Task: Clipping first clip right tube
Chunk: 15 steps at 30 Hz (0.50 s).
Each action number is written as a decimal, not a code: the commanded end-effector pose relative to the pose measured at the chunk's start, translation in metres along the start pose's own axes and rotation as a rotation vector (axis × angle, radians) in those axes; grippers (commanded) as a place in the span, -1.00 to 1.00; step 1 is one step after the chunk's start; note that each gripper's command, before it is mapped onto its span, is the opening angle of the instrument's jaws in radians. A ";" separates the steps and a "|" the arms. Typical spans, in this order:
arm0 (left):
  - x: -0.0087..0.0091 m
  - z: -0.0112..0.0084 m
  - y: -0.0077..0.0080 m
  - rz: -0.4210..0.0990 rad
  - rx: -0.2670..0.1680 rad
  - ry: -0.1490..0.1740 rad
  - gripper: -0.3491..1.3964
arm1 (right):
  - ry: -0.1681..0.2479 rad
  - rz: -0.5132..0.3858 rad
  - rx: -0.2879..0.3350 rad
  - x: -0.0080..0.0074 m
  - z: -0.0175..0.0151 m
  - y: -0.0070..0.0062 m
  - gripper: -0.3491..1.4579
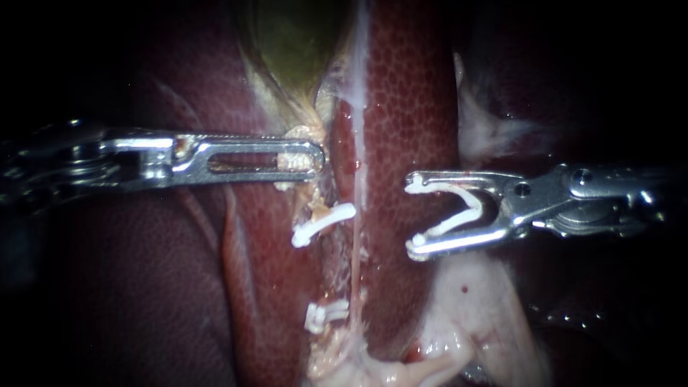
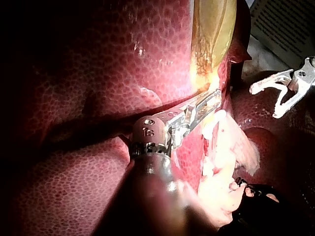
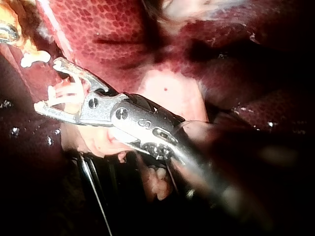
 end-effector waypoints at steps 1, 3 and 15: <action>0.0000 0.0000 0.0000 0.000 0.001 0.000 -0.92 | 0.000 0.000 0.000 0.0000 0.0000 0.0000 0.05; 0.0000 -0.0001 0.0000 0.000 0.002 0.001 -0.94 | 0.000 0.000 0.000 0.0000 0.0000 0.0000 0.05; -0.0031 -0.0054 0.0002 -0.025 -0.036 -0.021 -0.94 | 0.000 0.000 -0.001 0.0000 0.0001 0.0000 0.05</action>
